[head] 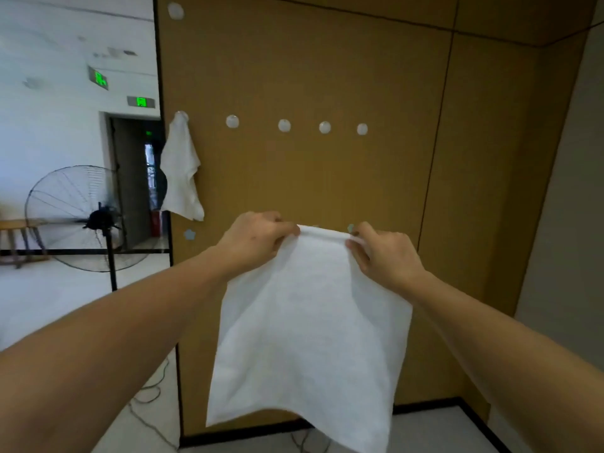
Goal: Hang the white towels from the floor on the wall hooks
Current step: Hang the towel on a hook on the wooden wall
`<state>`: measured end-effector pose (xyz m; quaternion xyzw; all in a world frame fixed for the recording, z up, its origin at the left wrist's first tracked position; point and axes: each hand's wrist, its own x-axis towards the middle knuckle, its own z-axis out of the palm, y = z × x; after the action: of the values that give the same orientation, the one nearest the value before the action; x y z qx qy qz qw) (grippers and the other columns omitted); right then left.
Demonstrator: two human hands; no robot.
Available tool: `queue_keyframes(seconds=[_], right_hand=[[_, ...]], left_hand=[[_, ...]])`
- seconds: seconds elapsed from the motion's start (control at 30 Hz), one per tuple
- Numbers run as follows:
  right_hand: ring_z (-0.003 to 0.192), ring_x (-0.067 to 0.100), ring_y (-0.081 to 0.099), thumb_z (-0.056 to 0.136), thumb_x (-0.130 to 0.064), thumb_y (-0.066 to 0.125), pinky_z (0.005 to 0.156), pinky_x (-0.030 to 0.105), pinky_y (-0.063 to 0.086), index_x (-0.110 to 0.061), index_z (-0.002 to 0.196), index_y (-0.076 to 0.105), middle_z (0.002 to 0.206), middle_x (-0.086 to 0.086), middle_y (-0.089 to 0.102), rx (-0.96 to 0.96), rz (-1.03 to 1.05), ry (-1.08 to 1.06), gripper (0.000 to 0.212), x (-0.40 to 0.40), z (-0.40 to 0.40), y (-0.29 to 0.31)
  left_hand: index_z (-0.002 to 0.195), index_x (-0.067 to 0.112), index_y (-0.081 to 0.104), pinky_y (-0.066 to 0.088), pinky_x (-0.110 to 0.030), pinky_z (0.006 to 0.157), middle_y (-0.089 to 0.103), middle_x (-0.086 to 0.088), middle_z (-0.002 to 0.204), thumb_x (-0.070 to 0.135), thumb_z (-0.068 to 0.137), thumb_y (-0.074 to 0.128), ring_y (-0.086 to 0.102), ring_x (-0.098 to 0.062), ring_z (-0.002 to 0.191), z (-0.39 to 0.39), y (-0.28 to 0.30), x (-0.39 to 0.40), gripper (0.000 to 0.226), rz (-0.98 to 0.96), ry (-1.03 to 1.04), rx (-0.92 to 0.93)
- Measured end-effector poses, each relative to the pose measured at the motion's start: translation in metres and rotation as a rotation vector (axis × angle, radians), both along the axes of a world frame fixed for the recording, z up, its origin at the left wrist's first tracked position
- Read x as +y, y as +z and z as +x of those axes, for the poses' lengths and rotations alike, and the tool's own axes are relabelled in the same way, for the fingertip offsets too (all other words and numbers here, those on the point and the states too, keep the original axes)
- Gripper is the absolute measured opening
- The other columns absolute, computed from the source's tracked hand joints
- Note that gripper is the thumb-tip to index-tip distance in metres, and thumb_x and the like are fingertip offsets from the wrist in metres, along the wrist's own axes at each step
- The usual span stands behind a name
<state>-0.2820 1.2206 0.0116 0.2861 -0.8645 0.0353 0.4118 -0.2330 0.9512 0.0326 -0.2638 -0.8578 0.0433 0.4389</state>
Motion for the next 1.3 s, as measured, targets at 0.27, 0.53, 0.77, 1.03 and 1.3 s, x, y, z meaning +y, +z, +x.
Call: queue_keyframes(seconds=[0.27,0.53,0.77,1.03,1.3], right_hand=[[0.046,0.03,0.05,0.074,-0.009,0.075,0.039,0.033,0.045,-0.015,0.105,0.071,0.063,0.008,0.052,0.172,0.208,0.238,0.031,-0.036,-0.15,0.041],[0.035,0.029,0.048,0.068,-0.016,0.086,0.035,0.028,0.038,-0.024,0.109,0.075,0.055,0.008,0.052,0.248,0.186,0.335,0.043,-0.123,-0.266,0.064],[0.054,0.03,0.053,0.094,-0.024,0.056,0.05,0.03,0.036,-0.028,0.132,0.059,0.068,0.013,0.058,0.331,0.175,0.343,0.039,-0.234,-0.365,0.099],[0.067,0.026,0.058,0.098,-0.03,0.034,0.056,0.032,0.039,-0.038,0.144,0.037,0.072,0.001,0.049,0.323,0.185,0.137,0.046,-0.364,-0.478,0.182],[0.089,0.027,0.067,0.093,-0.025,0.038,0.073,0.032,0.046,-0.036,0.134,0.055,0.106,0.002,0.072,0.232,-0.151,0.163,0.045,-0.439,-0.569,0.255]], left_hand=[[0.127,0.026,0.063,0.036,-0.028,0.054,0.061,-0.004,0.078,0.009,0.09,0.057,0.056,-0.026,0.062,-0.122,0.03,-0.034,0.04,-0.036,0.233,0.016],[0.121,0.026,0.068,0.048,-0.032,0.041,0.057,-0.008,0.07,-0.002,0.077,0.069,0.051,-0.025,0.046,-0.198,0.047,-0.112,0.052,-0.086,0.295,0.081],[0.135,0.034,0.054,0.044,-0.032,0.054,0.057,-0.012,0.091,0.003,0.081,0.057,0.055,-0.03,0.057,-0.293,0.085,-0.222,0.062,-0.137,0.456,0.126],[0.139,0.039,0.042,0.041,-0.031,0.053,0.05,-0.004,0.096,0.011,0.086,0.042,0.054,-0.025,0.064,-0.423,0.167,-0.33,0.06,-0.098,0.579,0.168],[0.138,0.041,0.046,0.036,-0.035,0.062,0.044,-0.005,0.096,0.016,0.092,0.041,0.047,-0.027,0.07,-0.527,0.239,-0.374,0.052,0.063,0.569,0.26]])
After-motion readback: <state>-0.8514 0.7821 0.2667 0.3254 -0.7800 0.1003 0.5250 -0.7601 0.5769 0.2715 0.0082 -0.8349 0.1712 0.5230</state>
